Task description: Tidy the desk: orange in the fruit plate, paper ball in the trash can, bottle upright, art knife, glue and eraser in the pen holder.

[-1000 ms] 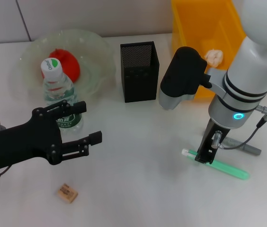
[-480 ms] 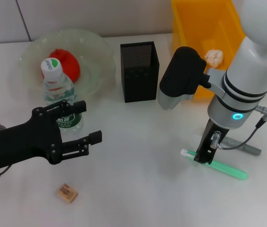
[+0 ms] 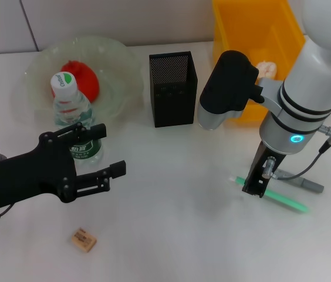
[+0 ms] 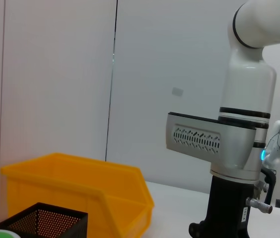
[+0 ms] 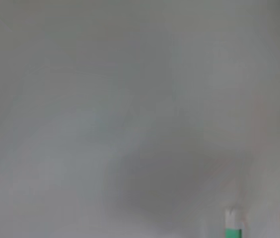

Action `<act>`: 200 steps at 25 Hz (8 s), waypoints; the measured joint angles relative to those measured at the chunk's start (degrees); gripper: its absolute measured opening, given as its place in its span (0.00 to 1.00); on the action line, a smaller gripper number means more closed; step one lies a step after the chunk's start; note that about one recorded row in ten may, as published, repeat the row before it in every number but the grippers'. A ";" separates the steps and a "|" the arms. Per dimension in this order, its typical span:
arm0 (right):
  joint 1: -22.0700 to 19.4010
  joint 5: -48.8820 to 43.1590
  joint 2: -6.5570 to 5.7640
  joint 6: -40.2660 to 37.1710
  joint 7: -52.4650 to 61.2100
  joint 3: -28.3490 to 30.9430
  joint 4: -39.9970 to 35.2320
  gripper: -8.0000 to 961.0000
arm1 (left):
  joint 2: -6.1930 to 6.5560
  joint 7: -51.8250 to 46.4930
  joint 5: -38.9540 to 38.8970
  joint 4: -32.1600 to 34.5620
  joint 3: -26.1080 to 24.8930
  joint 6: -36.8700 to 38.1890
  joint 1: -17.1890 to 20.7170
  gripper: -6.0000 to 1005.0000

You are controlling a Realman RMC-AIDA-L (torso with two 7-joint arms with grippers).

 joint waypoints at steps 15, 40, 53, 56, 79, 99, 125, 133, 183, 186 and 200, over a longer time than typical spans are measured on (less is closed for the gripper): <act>0.28 -1.74 0.00 0.35 0.92 0.13 0.00 0.09 | 0.07 0.01 0.00 0.00 -0.01 -0.20 -0.28 0.81; 0.98 -0.03 0.18 -0.18 0.32 0.15 -0.21 0.21 | 0.09 0.71 0.01 -0.09 -0.80 -0.32 -0.30 0.81; 1.02 0.14 0.18 0.30 0.29 0.09 0.89 0.25 | 0.09 0.70 0.01 -0.09 -0.79 -0.25 -0.39 0.81; 1.25 0.16 0.18 0.35 0.28 0.15 0.92 0.27 | 0.09 0.70 0.01 -0.08 -0.79 -0.26 -0.36 0.81; 1.26 0.32 0.27 1.15 0.81 0.08 1.40 0.34 | 0.09 0.87 0.01 -0.17 -0.79 -0.32 -0.07 0.81; 1.50 0.32 0.36 2.43 1.53 0.08 3.32 0.21 | 0.00 1.56 0.01 -0.89 -0.88 -0.13 -0.05 0.81; 1.78 1.15 0.36 2.51 1.76 0.14 3.85 0.17 | 0.09 1.58 0.01 -0.87 -1.45 0.13 0.06 0.81; 1.06 1.02 0.13 1.51 2.08 0.67 2.04 0.17 | 0.09 1.58 0.01 -0.87 -1.52 0.14 0.06 0.81; -10.80 38.53 -0.20 19.97 -26.75 34.69 -15.55 0.17 | -0.18 3.65 -0.87 -4.56 -2.12 0.39 -1.83 0.81; -10.48 46.31 -0.49 19.83 -34.41 38.75 -8.28 0.17 | -0.18 3.67 -0.89 -4.57 -2.09 0.39 -1.83 0.81; -6.40 60.43 -3.04 17.74 -54.55 40.93 16.42 0.17 | -0.18 3.69 -0.96 -4.57 -2.01 0.39 -1.84 0.81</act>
